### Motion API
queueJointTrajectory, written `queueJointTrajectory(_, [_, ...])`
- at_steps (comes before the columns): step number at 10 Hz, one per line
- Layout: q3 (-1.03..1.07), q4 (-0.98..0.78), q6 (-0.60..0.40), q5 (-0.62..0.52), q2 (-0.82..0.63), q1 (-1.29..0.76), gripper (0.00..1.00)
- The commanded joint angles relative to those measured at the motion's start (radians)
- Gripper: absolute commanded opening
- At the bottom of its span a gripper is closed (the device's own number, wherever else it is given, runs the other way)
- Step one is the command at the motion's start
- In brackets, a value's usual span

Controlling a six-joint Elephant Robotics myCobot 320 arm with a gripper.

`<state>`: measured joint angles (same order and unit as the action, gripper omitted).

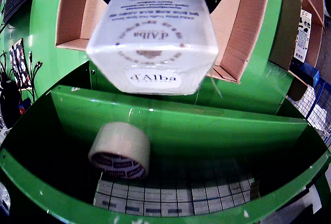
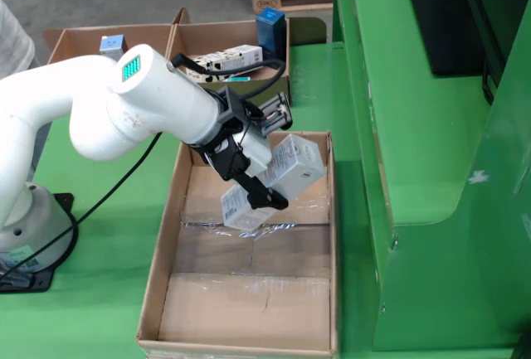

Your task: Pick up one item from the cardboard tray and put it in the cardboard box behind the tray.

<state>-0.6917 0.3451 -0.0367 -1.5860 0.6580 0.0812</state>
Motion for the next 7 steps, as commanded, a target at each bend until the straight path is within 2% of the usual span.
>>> queueJointTrajectory(1, [0.296, -0.159, -0.007, -0.004, 0.057, -0.006, 0.00])
queueJointTrajectory(2, [0.692, -0.371, -0.007, 0.002, 0.222, -0.009, 0.00])
queueJointTrajectory(7, [0.692, -0.358, -0.008, 0.030, 0.173, 0.017, 0.00])
